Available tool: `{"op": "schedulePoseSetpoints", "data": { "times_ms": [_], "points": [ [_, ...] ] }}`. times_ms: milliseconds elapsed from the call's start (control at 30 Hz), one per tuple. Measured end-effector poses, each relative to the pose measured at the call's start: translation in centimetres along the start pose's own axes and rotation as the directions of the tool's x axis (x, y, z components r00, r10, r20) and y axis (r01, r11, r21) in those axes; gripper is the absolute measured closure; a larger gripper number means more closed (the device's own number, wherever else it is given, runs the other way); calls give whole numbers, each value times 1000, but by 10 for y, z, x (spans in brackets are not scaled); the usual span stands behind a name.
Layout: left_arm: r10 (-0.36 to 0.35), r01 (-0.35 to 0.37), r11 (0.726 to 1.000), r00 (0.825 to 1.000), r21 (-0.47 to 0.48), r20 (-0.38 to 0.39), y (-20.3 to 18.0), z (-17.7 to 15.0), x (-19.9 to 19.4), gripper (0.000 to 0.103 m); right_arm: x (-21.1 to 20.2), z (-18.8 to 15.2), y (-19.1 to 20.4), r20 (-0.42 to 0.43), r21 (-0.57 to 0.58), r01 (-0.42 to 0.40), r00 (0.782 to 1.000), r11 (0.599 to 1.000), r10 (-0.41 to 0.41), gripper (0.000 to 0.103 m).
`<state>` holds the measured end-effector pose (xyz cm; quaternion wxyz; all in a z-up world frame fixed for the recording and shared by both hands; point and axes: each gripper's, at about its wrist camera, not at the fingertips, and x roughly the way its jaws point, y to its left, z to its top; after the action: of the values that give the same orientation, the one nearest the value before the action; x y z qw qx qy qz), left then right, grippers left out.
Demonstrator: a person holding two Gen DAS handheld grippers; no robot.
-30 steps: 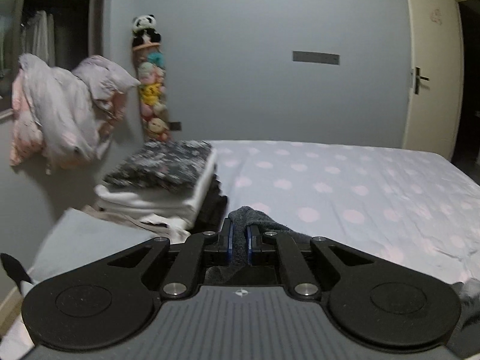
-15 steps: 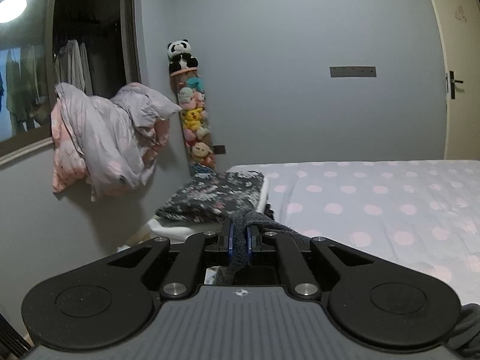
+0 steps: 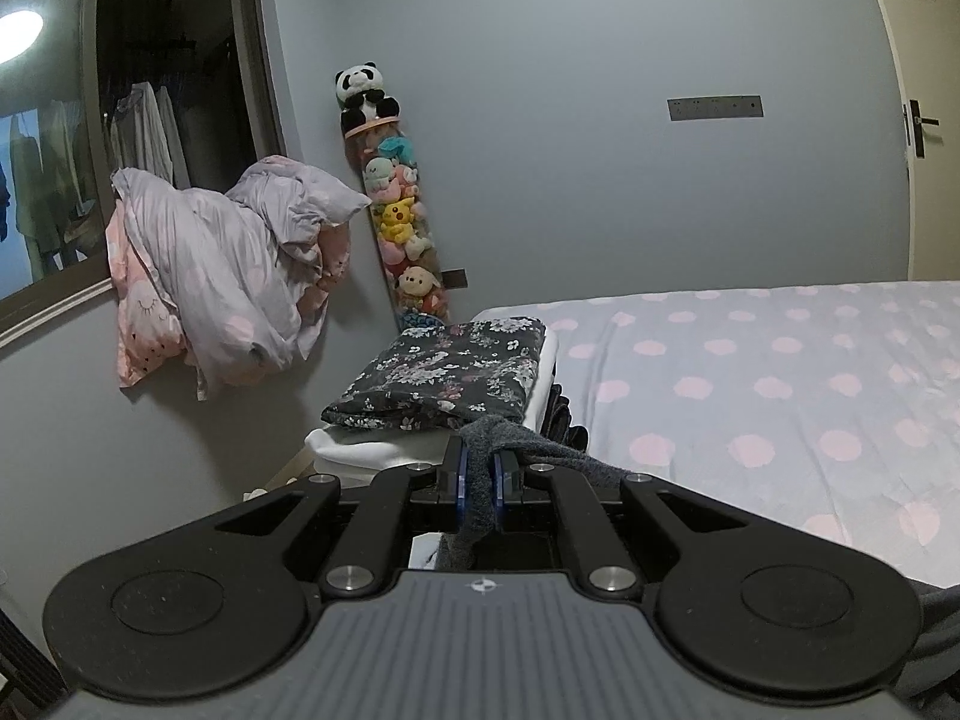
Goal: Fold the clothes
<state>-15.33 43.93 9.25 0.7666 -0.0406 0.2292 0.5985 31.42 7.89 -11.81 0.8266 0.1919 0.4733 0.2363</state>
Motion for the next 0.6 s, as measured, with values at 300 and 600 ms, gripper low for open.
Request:
{"op": "schedulePoseSetpoints", "data": {
  "times_ms": [300, 600],
  "points": [
    [-49, 52, 998, 992, 24, -116, -20, -24, 11, 93, -136, 89, 12, 340, -140, 147, 936, 979, -92, 96],
    [-159, 204, 975, 918, 88, -362, -92, -105, 73, 93, -181, 105, -19, 428, -145, 344, 867, 928, -255, 97]
  ]
}}
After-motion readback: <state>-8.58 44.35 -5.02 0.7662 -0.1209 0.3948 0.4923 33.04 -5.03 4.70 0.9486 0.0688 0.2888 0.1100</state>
